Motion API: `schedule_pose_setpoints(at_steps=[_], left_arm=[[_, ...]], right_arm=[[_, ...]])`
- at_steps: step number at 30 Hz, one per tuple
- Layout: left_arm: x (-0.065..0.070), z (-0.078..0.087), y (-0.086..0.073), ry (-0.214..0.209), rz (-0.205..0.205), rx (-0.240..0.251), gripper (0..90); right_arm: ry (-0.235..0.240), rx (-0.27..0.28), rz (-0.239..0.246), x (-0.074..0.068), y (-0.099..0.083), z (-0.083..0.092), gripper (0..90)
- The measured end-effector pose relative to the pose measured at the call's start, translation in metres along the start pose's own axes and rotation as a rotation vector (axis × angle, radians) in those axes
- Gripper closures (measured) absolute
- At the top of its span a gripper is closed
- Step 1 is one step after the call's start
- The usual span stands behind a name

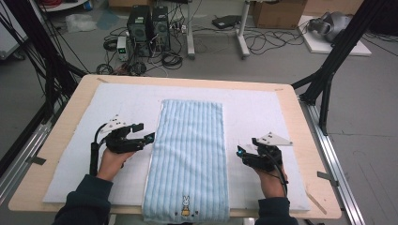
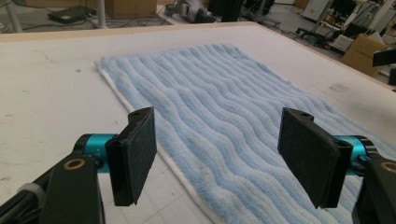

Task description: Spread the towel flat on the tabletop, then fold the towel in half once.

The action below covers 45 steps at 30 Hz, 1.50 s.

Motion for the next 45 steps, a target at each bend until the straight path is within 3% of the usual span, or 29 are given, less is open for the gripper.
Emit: schedule_pose_setpoints(at_steps=[4,6,8,13,20,30,35,45], left_arm=[[0.003,0.009,0.006,-0.053,-0.021,0.061,23.4],[0.005,0.011,0.007,-0.059,-0.031,0.075,23.5],[0.006,0.011,0.007,-0.062,-0.037,0.077,23.5],[0.005,0.009,0.005,-0.058,-0.040,0.056,24.0],[0.002,0.011,0.004,-0.044,-0.022,0.045,25.0],[-0.004,0.017,0.007,-0.051,0.017,0.070,26.7],[-0.007,0.014,0.005,-0.054,0.045,0.061,25.3],[-0.012,0.003,0.012,0.005,0.056,0.035,19.4]], right_arm=[[0.009,0.029,-0.001,0.007,-0.004,0.011,12.8],[0.018,0.062,0.006,0.008,-0.004,0.015,11.4],[0.024,0.092,0.018,0.008,-0.003,0.019,11.2],[0.017,0.108,0.028,0.009,-0.002,0.020,10.9],[0.020,0.091,0.040,0.007,-0.003,0.015,10.9],[0.026,0.085,0.008,0.005,-0.003,0.011,10.9],[0.027,0.082,-0.001,0.007,-0.004,0.009,10.9],[0.024,0.081,-0.013,0.010,-0.003,0.010,10.9]])
Point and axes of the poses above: each handheld gripper's, and its own axes: z roughly backward along the jaws, y roughly out of its top, x roughly to its right, the point moved 5 cm from there along -z, roughly forward along the jaws, and after that the axes turned 11 degrees about y, right-handed, at the moved point
